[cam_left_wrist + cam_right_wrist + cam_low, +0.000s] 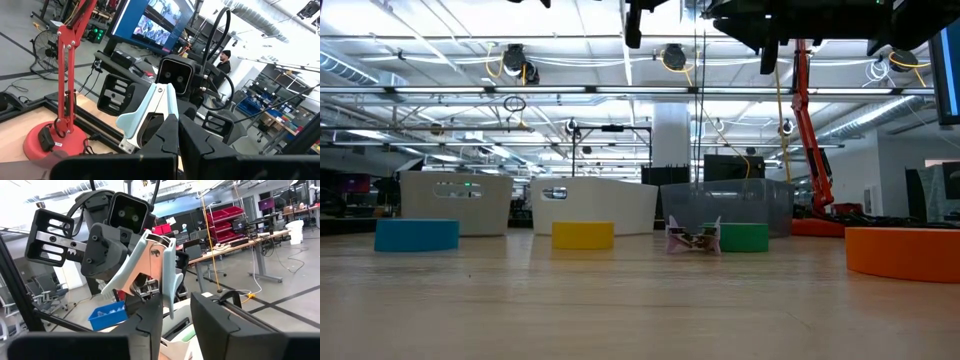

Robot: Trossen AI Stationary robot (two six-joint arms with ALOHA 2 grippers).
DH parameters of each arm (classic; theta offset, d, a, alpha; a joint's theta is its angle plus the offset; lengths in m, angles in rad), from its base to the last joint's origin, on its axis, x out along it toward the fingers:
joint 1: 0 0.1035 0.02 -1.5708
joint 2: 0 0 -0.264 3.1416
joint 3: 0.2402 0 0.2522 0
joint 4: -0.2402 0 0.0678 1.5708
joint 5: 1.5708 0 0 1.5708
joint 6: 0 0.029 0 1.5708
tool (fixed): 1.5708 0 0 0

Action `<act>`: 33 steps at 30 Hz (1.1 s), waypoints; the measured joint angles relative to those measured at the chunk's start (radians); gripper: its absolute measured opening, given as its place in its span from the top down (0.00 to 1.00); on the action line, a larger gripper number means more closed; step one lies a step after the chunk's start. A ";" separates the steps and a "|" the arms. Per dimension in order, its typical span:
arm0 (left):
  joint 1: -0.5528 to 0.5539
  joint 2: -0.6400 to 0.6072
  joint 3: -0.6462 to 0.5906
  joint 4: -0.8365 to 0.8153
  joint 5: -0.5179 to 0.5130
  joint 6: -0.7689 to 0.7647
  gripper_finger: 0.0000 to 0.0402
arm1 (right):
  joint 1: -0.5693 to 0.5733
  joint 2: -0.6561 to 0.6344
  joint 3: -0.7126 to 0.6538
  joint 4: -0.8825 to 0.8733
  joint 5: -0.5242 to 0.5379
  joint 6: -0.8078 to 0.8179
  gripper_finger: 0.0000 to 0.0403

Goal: Pick and place Stapler, Stapler remover, tape
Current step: Put the blue staple remover into the black bin

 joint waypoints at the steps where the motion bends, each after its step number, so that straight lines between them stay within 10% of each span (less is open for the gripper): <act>1: 0.000 0.000 0.000 0.000 0.000 0.000 1.00 | 0.000 0.000 0.000 0.000 -0.001 0.000 0.78; 14: 0.000 0.000 0.000 0.005 0.003 -0.004 1.00 | 0.000 0.000 0.000 -0.006 -0.025 -0.029 0.99; 33: 0.006 0.000 0.000 0.000 0.027 0.010 0.93 | 0.000 0.000 0.000 -0.015 -0.023 -0.027 1.00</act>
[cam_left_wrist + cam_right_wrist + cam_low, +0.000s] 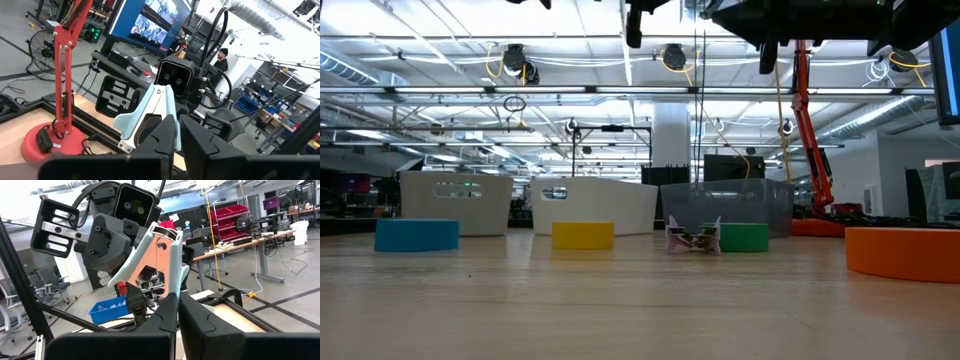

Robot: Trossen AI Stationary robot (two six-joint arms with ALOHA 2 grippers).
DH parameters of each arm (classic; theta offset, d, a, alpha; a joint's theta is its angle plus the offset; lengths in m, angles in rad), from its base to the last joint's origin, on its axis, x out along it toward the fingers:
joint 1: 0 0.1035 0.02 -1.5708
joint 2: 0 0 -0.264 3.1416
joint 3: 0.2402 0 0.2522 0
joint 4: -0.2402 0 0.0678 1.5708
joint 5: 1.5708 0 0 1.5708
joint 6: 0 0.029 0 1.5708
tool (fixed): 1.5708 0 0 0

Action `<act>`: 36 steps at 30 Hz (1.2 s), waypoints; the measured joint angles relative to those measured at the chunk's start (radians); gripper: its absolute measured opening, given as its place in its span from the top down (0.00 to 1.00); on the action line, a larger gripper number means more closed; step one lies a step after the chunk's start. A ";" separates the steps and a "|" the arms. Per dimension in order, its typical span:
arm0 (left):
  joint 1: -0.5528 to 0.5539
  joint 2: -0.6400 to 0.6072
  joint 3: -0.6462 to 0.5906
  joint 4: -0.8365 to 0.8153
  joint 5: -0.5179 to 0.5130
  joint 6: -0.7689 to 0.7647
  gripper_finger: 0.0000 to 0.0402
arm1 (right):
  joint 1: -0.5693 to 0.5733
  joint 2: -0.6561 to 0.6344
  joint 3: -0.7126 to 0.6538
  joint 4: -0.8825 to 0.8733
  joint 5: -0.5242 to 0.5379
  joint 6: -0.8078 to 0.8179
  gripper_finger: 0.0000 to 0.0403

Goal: Pick and place Stapler, Stapler remover, tape
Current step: Put the blue staple remover into the black bin

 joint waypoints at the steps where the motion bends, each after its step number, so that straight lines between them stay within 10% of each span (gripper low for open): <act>1: 0.000 0.000 0.000 0.000 0.000 0.000 0.91 | 0.000 0.000 0.000 -0.001 0.000 0.000 1.00; 18: 0.090 -0.036 0.000 -0.066 0.037 0.039 0.56 | -0.021 -0.026 0.000 -0.106 0.090 0.002 1.00; 36: 0.136 -0.185 0.000 -0.572 -0.081 0.170 0.55 | -0.290 0.147 0.420 -1.117 0.051 -0.085 1.00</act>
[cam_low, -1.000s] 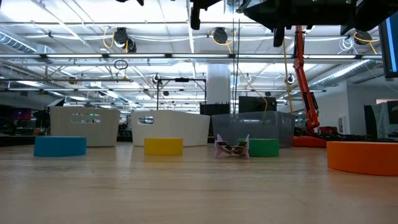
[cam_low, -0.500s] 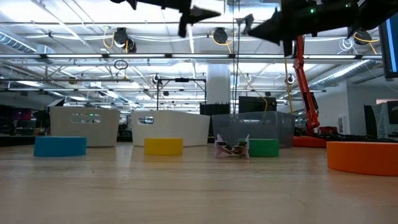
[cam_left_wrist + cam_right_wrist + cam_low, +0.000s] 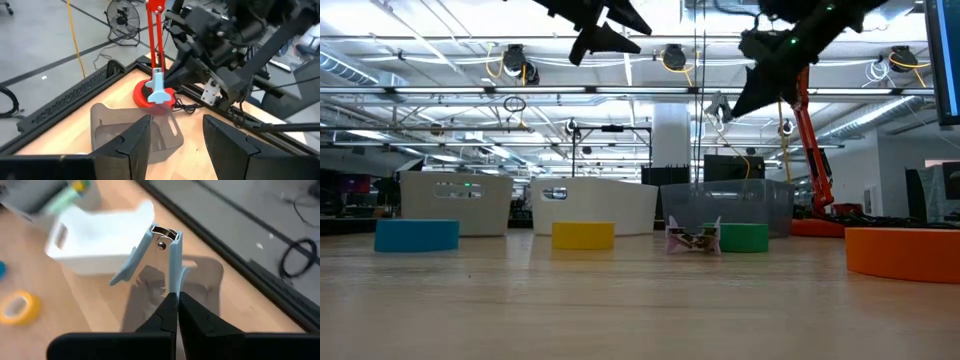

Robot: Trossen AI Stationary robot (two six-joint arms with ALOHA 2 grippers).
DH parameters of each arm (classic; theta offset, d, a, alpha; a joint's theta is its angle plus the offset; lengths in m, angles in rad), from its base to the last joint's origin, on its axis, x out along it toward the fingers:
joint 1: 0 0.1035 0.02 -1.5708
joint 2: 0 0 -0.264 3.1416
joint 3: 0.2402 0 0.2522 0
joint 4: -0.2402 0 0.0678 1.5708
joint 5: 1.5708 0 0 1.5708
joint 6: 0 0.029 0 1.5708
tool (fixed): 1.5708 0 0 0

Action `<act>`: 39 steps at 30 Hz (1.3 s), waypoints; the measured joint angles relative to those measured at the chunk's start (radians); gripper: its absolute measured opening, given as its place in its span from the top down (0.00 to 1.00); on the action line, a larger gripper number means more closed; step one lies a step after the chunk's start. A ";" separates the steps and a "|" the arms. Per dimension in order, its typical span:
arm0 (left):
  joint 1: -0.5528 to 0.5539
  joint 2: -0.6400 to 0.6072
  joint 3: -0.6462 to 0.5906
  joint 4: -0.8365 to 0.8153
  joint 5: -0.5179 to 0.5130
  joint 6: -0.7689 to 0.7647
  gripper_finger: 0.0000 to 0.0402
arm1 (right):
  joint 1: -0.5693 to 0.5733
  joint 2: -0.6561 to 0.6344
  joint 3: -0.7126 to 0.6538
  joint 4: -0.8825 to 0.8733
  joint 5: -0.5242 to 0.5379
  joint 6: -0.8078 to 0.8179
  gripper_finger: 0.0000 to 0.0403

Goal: Pick and place Stapler, Stapler remover, tape
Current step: Put the blue staple remover into the black bin

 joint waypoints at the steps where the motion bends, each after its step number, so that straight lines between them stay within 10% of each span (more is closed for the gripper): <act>1: 0.000 0.000 0.000 -0.002 0.000 0.007 0.55 | -0.007 0.025 0.030 -0.038 0.000 -0.013 1.00; 17: 0.074 -0.080 -0.152 0.161 0.095 0.055 0.55 | -0.110 0.296 0.177 -0.285 -0.162 -0.083 1.00; 39: -0.074 -0.513 -0.534 0.298 -0.270 -0.004 0.55 | -0.131 0.482 0.177 -0.404 -0.205 -0.202 1.00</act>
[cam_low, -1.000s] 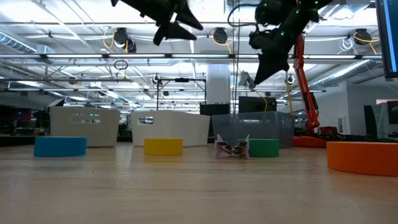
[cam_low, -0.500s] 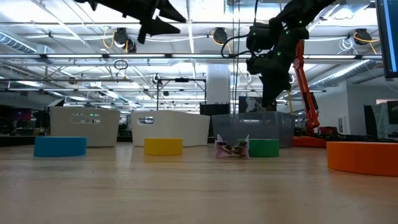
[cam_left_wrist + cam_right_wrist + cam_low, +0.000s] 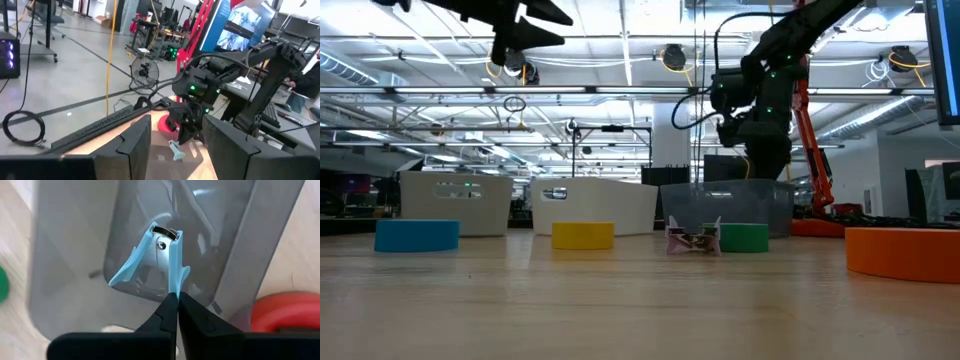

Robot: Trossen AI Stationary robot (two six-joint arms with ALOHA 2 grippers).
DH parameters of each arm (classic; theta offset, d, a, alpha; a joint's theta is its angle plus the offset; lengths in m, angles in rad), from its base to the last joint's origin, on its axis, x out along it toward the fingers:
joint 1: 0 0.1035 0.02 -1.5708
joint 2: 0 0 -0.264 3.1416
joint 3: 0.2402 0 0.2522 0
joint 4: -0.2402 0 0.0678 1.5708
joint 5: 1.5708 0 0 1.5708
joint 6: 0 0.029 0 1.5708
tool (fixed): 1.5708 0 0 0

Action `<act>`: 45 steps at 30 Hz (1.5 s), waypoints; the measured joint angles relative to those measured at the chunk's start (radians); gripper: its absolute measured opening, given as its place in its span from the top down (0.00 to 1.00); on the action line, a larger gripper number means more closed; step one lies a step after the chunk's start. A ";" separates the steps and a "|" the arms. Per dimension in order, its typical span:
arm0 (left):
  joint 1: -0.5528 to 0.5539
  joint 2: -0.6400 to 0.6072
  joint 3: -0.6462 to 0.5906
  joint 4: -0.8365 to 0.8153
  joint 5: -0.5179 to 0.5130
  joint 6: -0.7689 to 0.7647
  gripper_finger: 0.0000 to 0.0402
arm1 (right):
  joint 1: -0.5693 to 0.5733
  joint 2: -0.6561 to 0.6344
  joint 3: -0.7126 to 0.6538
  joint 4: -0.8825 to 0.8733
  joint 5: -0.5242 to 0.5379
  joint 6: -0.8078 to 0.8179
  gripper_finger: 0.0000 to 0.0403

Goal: Pick and place Stapler, Stapler remover, tape
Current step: Put the blue staple remover into the black bin, then put the purple staple remover into the black bin

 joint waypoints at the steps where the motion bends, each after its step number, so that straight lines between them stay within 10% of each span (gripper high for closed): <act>1: -0.008 -0.008 -0.009 -0.004 -0.012 -0.001 0.55 | -0.001 0.007 0.000 -0.005 0.003 -0.005 1.00; 45: -0.080 -0.033 -0.047 -0.009 -0.077 -0.018 0.55 | -0.057 0.048 -0.001 0.012 0.052 -0.108 0.91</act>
